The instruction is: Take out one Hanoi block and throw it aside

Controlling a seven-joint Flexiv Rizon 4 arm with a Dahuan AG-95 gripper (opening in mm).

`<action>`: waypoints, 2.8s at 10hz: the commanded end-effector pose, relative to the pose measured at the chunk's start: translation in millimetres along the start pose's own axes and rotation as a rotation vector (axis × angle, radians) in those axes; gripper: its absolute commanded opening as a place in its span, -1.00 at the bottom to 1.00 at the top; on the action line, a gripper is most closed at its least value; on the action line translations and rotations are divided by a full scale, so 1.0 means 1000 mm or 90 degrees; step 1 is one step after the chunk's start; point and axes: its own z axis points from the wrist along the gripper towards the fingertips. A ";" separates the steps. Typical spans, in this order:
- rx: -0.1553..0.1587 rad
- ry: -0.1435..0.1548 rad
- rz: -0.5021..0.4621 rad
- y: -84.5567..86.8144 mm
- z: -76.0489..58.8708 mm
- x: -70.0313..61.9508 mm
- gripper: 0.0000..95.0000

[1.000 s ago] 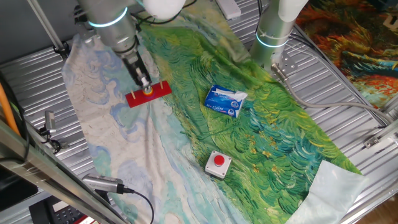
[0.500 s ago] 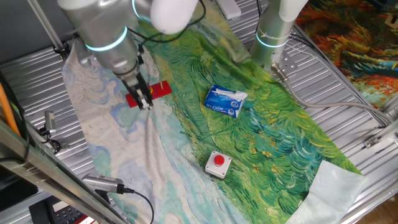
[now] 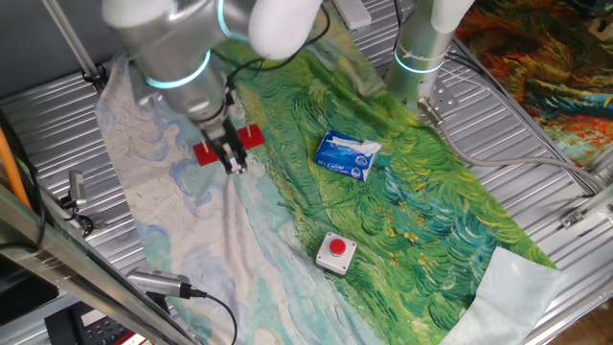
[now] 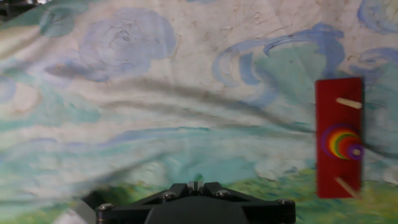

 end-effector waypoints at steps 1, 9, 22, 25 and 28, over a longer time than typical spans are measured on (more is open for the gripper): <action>0.000 0.009 -0.028 -0.024 0.003 -0.001 -1.00; 0.017 -0.004 -0.120 -0.097 0.023 0.012 -1.00; 0.011 -0.042 0.066 -0.106 0.025 0.013 -1.00; 0.031 -0.043 0.055 -0.113 0.028 0.011 -1.00; 0.034 -0.049 0.016 -0.146 0.032 0.010 -1.00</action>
